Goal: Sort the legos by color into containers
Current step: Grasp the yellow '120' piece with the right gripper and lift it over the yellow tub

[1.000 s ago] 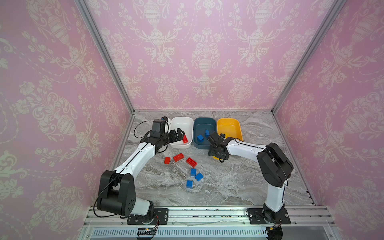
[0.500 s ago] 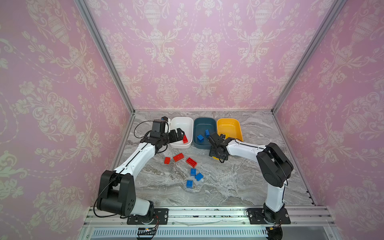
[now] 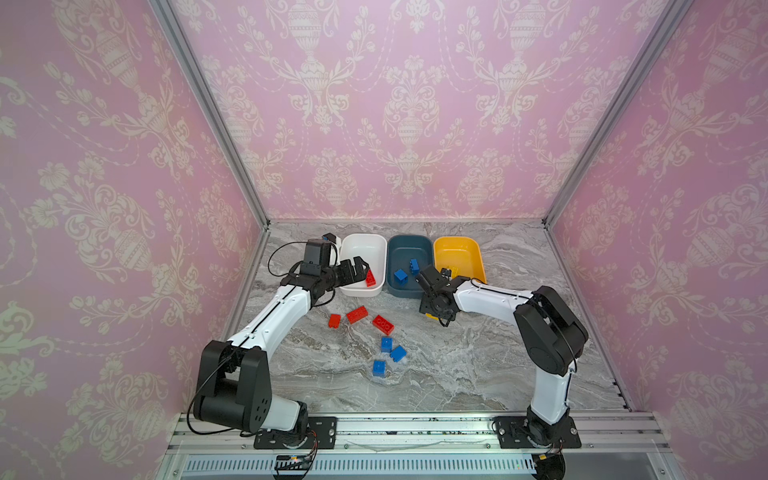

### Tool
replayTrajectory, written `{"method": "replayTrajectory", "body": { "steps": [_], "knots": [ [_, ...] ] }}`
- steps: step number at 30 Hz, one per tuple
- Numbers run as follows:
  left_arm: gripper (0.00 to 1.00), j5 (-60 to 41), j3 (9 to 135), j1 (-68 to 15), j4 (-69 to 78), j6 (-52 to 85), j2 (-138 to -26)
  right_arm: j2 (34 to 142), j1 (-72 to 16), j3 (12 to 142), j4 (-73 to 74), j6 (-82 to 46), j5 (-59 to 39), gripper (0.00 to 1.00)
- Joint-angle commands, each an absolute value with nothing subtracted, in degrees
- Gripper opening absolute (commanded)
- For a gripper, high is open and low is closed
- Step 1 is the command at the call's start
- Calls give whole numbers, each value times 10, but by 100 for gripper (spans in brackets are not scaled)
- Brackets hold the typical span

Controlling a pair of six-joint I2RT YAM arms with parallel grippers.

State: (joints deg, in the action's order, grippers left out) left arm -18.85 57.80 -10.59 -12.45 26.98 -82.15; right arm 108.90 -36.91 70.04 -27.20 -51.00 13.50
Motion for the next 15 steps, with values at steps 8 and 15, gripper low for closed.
{"method": "replayTrajectory", "body": {
  "steps": [8,15],
  "knots": [
    [99,-196,565,-100,-121,283,-801,1019,-382,679,-302,-509,135,66],
    [99,-195,558,-100,-121,283,-795,964,-394,679,-335,-507,141,65]
  ]
}}
